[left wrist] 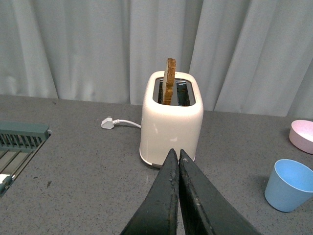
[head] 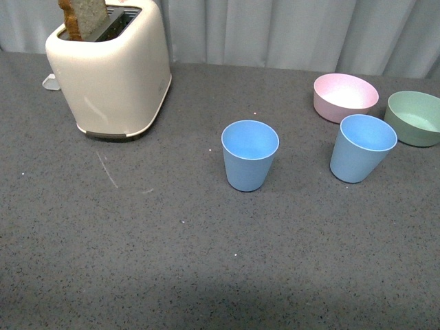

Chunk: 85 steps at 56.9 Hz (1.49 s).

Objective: Stack blue cups with both arms

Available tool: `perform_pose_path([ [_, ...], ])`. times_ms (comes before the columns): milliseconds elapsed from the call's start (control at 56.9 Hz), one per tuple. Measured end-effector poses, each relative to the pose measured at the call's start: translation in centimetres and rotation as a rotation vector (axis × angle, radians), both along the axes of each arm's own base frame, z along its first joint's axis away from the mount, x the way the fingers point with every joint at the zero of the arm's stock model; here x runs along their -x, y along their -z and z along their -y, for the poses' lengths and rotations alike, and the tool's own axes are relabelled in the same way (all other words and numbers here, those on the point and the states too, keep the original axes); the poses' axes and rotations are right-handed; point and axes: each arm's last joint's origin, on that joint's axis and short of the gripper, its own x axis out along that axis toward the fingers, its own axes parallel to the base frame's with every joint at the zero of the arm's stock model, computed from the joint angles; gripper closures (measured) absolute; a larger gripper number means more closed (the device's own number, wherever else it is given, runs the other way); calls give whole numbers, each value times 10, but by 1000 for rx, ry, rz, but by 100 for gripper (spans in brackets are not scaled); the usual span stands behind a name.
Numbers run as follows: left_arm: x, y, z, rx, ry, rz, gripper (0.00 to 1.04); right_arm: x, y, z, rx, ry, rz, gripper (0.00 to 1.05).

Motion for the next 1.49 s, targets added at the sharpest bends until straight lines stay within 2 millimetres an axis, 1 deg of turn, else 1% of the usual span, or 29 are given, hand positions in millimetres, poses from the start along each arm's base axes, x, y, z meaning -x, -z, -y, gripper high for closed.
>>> perform_pose_path([
  [422, 9, 1, 0, 0, 0, 0, 101, 0, 0, 0, 0, 0, 0, 10],
  [510, 16, 5, 0, 0, 0, -35, 101, 0, 0, 0, 0, 0, 0, 10],
  [563, 19, 4, 0, 0, 0, -11, 101, 0, 0, 0, 0, 0, 0, 10],
  [703, 20, 4, 0, 0, 0, -7, 101, 0, 0, 0, 0, 0, 0, 10],
  [756, 20, 4, 0, 0, 0, -7, 92, 0, 0, 0, 0, 0, 0, 10],
  [791, 20, 4, 0, 0, 0, -7, 85, 0, 0, 0, 0, 0, 0, 10],
  [809, 20, 4, 0, 0, 0, -6, 83, 0, 0, 0, 0, 0, 0, 10],
  [844, 20, 4, 0, 0, 0, -6, 76, 0, 0, 0, 0, 0, 0, 10],
  [862, 20, 4, 0, 0, 0, -6, 74, 0, 0, 0, 0, 0, 0, 10],
  [897, 20, 4, 0, 0, 0, -6, 67, 0, 0, 0, 0, 0, 0, 10],
  [914, 20, 4, 0, 0, 0, -6, 66, 0, 0, 0, 0, 0, 0, 10],
  [1002, 20, 4, 0, 0, 0, -6, 49, 0, 0, 0, 0, 0, 0, 10],
  [1055, 20, 4, 0, 0, 0, -6, 42, 0, 0, 0, 0, 0, 0, 10],
  [1090, 20, 4, 0, 0, 0, -6, 35, 0, 0, 0, 0, 0, 0, 10],
  [1143, 20, 4, 0, 0, 0, -6, 28, 0, 0, 0, 0, 0, 0, 10],
  [1213, 20, 4, 0, 0, 0, -6, 15, 0, 0, 0, 0, 0, 0, 10],
  [1231, 20, 4, 0, 0, 0, -6, 14, 0, 1, 0, 19, 2, -13, 10],
  [1266, 20, 4, 0, 0, 0, -6, 7, 0, 1, 0, 57, 0, -56, 10],
  [1301, 20, 4, 0, -2, 0, -6, 5, -2, 2, 0, 137, -11, -112, 10],
  [1354, 20, 4, 0, -2, 0, -5, 7, -9, 3, 1, 238, -24, -166, 10],
  [1460, 20, 4, 0, -2, 0, -6, 7, -24, -2, 3, 281, -19, -207, 10],
  [1495, 20, 4, 0, -2, 0, -6, 7, -33, -5, 5, 277, -15, -221, 10],
])
